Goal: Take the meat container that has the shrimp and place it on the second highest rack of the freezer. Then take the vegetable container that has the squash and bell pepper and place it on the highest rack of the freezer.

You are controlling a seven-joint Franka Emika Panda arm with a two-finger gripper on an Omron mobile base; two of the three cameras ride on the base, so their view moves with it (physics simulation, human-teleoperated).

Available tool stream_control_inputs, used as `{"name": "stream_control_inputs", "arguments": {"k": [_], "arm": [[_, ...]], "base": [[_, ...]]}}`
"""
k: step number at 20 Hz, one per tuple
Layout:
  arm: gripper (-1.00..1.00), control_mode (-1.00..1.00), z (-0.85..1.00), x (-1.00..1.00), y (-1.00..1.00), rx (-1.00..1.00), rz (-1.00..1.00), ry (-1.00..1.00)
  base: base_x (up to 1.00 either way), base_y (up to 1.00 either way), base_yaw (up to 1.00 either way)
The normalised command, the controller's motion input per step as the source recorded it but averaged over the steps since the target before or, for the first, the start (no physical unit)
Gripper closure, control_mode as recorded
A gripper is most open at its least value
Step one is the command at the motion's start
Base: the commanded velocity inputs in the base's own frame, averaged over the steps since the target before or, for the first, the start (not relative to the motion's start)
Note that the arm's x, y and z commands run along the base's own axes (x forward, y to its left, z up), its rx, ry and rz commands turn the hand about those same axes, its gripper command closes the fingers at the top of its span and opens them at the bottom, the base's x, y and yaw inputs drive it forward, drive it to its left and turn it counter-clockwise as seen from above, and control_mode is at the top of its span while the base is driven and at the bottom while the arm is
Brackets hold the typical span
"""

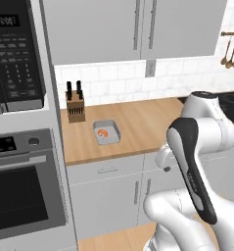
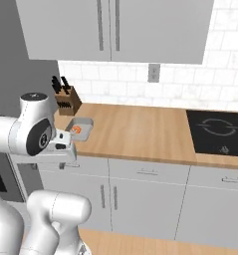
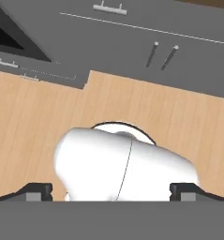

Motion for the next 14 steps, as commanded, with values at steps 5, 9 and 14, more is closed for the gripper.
{"name": "stream_control_inputs", "arguments": {"k": [5, 9, 14], "arm": [[-1.0, -1.0, 0.0, 0.91, 0.31, 0.2, -0.3, 0.02], [-1.0, -1.0, 0.0, 0.96, 0.44, 0.05, -0.38, 0.1], [-1.0, -1.0, -0.07, 0.87, 0.41, -0.03, -0.5, 0.2]], "base": [[0.0, 0.0, 0.0], [0.0, 0.0, 0.0], [0.0, 0.0, 0.0]]}}
